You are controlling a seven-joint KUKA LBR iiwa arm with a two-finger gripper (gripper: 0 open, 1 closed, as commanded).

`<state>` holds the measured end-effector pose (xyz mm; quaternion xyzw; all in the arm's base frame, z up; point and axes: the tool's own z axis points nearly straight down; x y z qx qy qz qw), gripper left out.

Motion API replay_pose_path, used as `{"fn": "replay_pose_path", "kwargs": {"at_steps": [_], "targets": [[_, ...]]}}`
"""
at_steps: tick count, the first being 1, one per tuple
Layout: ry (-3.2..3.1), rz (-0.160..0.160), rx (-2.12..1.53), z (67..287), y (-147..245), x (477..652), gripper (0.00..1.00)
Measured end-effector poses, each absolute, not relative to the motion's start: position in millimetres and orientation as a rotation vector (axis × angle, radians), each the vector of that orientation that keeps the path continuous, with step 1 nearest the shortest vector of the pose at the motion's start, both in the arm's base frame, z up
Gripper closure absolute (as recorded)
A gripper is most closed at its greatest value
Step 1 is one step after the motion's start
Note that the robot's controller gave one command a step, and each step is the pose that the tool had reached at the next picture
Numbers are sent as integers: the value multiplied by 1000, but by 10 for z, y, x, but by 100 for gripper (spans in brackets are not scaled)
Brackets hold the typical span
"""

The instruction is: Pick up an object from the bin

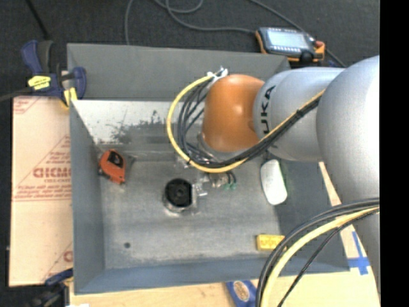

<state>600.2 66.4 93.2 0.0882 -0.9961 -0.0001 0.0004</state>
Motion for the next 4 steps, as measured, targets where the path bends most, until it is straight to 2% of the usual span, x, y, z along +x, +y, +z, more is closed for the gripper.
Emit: {"fn": "replay_pose_path", "kwargs": {"at_steps": [1,2,3,4], "targets": [[-3113,1,466,911,555,6514,100],[-3112,-2,462,909,560,6510,0],[-3112,-2,462,909,560,6510,0],[-3117,-2,378,1345,513,6446,0]]}}
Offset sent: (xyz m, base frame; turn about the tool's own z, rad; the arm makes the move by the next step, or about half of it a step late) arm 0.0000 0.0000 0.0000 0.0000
